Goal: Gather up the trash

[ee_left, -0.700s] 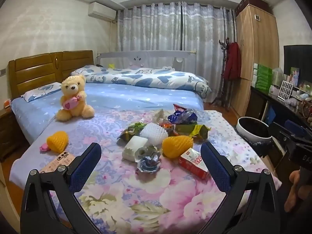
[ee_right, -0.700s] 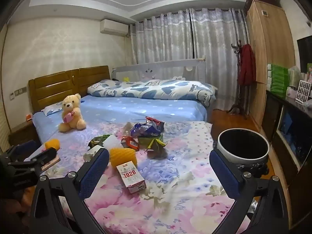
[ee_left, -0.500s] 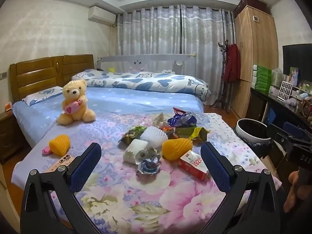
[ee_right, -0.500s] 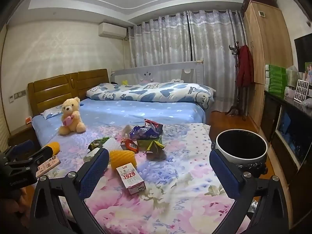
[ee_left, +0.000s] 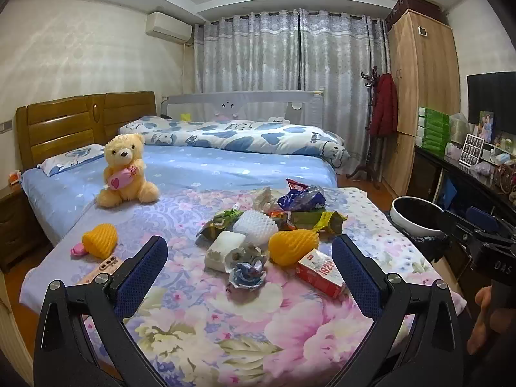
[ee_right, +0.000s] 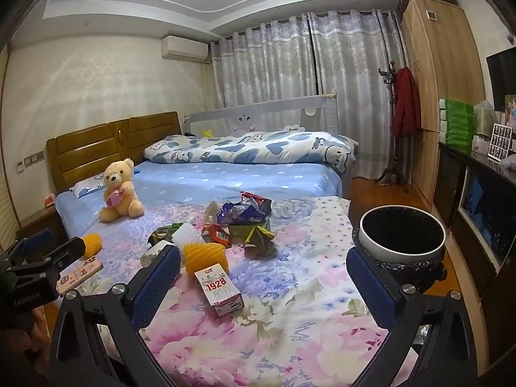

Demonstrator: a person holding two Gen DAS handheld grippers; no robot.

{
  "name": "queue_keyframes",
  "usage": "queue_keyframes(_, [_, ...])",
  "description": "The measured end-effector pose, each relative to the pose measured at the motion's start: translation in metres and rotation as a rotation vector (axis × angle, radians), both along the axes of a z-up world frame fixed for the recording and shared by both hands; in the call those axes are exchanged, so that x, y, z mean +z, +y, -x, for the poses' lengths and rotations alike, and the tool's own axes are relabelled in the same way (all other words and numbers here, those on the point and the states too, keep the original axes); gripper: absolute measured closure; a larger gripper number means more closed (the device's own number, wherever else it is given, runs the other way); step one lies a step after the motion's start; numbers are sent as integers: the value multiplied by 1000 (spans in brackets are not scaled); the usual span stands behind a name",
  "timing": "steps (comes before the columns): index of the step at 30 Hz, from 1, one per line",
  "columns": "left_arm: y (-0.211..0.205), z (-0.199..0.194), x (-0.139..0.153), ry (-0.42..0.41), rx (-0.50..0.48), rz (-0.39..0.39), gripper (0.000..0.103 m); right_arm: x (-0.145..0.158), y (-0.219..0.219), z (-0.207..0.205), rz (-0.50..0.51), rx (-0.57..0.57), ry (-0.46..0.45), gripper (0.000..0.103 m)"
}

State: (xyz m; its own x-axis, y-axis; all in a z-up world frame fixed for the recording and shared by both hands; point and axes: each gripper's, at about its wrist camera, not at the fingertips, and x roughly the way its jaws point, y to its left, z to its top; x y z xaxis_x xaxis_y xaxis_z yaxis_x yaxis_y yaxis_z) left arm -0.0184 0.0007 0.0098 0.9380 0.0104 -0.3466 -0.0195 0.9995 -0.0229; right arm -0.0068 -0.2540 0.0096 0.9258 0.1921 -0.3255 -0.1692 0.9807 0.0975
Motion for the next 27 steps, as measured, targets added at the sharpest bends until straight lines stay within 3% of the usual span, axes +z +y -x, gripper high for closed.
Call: queue_keyframes(27, [3,-1,-4,6,-8,5,0,-1,3,-1,-14,29,6,0])
